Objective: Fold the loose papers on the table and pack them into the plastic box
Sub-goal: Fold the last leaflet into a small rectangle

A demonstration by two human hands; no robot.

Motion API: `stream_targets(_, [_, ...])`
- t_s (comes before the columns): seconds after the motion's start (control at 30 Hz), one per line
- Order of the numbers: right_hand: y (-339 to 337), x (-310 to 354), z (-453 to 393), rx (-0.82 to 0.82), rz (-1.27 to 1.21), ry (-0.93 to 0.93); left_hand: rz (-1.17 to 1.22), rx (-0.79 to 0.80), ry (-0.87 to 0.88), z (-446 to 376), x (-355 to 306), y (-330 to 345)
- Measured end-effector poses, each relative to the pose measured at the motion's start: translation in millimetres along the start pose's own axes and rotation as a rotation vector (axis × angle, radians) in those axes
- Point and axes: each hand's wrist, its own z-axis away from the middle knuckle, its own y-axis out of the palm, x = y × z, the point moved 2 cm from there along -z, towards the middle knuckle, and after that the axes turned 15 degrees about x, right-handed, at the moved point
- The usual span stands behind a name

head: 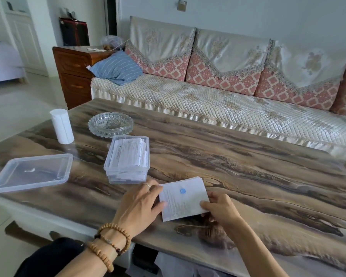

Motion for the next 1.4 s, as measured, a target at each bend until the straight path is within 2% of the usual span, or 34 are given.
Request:
stream_targets(0.03, [-2, 2, -1, -0.028, -0.072, -0.024, -0.03, -0.123, -0.031, 0, 5, -10])
stream_targets(0.07, [-3, 7, -4, -0.052, -0.157, -0.052, -0.056, -0.177, -0.101, -2, 12, -20])
stream_targets(0.17, [-7, 32, -9, -0.098, -0.333, -0.135, -0.097, -0.067, -0.32, -9, 33, -36])
stream_targets(0.27, [-5, 69, -22, -0.059, -0.339, -0.194, -0.094, 0.0, -0.302, -12, 49, -36])
stream_targets(0.4, [22, 129, -58, 0.006, -0.076, -0.261, -0.024, 0.059, -0.277, 0, 85, -48])
stream_targets(0.5, [55, 163, -83, 0.035, 0.211, -0.293, 0.021, 0.138, -0.193, 8, 110, -56])
stream_targets(0.63, [94, 180, -114, 0.06, 0.618, -0.199, 0.143, 0.164, -0.206, 11, 138, -62])
stream_targets(0.73, [110, 181, -118, 0.02, 0.804, -0.098, 0.136, 0.177, -0.181, 10, 143, -65])
stream_targets(0.87, [123, 182, -104, -0.149, 1.058, -0.175, 0.09, 0.155, -0.156, 7, 145, -67])
stream_targets(0.93, [130, 187, -97, -0.223, 1.023, -0.297, 0.109, 0.139, -0.162, 10, 146, -69])
stream_targets(1.0, [148, 198, -91, -0.242, 0.796, -0.497, 0.128, 0.097, -0.17, 20, 152, -74])
stream_targets(1.07, [179, 212, -85, -0.19, 0.595, -0.672, 0.12, -0.013, -0.189, 38, 166, -81])
stream_targets(1.13, [219, 224, -80, -0.104, 0.521, -0.746, 0.107, -0.114, -0.334, 59, 190, -88])
stream_targets(1.2, [256, 231, -77, 0.063, 0.546, -0.686, 0.087, -0.116, -0.585, 78, 219, -91])
stream_targets(1.3, [301, 227, -83, 0.352, 0.56, -0.432, 0.102, 0.026, -0.902, 100, 254, -89])
stream_targets(1.4, [326, 214, -100, 0.378, 0.35, -0.167, 0.206, 0.111, -1.018, 108, 273, -80])
